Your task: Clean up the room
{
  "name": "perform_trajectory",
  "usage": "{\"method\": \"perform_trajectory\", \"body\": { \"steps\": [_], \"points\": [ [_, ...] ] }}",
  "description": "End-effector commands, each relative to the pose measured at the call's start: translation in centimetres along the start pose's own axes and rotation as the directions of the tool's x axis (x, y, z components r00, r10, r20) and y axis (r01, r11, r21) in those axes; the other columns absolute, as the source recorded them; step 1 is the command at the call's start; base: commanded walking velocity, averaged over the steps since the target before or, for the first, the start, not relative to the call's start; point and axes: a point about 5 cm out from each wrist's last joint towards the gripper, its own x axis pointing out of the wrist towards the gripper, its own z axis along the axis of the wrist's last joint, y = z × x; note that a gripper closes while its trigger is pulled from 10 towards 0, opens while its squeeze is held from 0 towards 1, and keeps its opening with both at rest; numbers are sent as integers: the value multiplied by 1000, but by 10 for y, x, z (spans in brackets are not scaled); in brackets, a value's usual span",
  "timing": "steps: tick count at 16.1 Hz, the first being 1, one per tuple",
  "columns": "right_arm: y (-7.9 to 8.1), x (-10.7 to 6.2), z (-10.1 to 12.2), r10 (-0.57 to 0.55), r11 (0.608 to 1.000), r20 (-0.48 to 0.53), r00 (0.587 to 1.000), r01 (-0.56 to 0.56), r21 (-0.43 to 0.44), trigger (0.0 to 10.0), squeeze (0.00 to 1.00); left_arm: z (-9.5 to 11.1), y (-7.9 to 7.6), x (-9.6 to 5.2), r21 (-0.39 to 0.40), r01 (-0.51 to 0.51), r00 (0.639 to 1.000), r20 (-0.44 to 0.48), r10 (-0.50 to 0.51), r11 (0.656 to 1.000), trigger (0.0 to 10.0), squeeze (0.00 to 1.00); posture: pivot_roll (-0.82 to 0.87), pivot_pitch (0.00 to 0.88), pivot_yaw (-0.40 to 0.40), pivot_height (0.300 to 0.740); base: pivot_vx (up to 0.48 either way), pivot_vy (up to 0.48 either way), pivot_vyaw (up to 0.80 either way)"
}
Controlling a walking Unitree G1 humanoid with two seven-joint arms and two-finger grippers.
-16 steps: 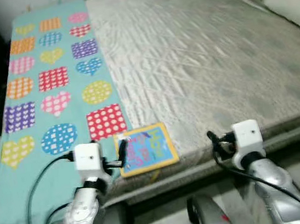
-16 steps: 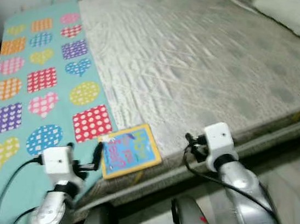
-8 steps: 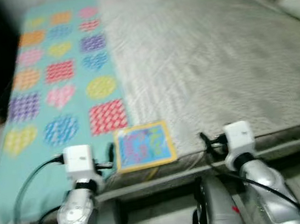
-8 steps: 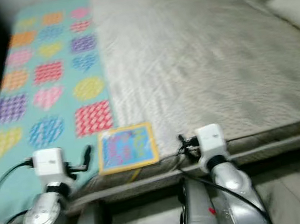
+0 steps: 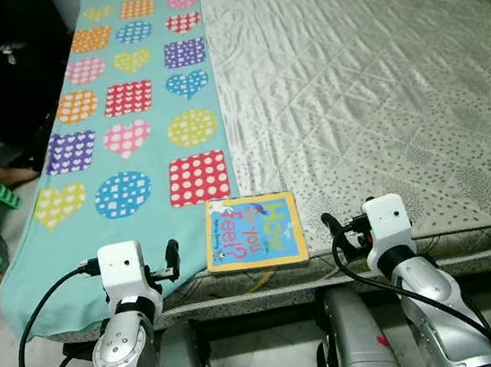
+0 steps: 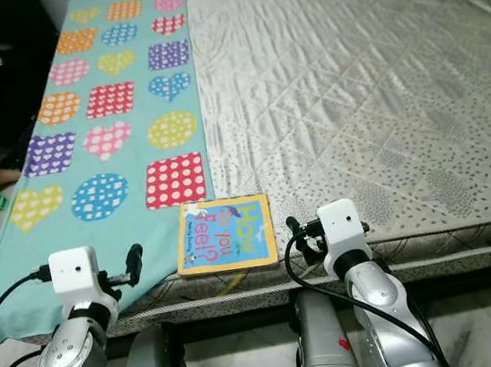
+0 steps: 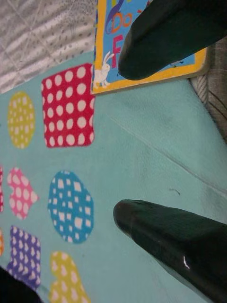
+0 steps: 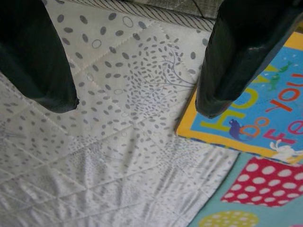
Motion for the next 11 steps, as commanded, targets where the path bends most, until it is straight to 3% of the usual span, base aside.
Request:
{"method": "perform_trajectory", "body": {
  "steps": [1, 6, 9, 11],
  "points": [
    [0, -2, -4, 1, 1000, -14, 1000, -1, 11, 10000, 0, -4, 4, -2, 3, -20, 999, -25, 20, 1000, 10000, 0, -136, 186, 41, 577, 0, 0, 0],
    [-1, -2, -5, -8, 1000, -21, 1000, 9, 29, 10000, 0, -13, 18, -2, -63, -122, 988, -100, 116, 990, 10000, 0, -137, 189, 39, 563, 0, 0, 0],
    [-3, -7, -7, -14, 1000, -27, 1000, 15, 25, 10000, 0, -25, 14, -1, -132, -47, 980, -196, 21, 990, 10000, 0, -149, 196, 35, 563, 0, 0, 0],
    [-11, -12, -8, -30, 999, -35, 999, 30, 9, 10000, 0, -26, 16, 2, -134, -25, 981, -193, -2, 991, 10000, 0, -160, 207, 28, 563, 0, 0, 0]
  ]
}}
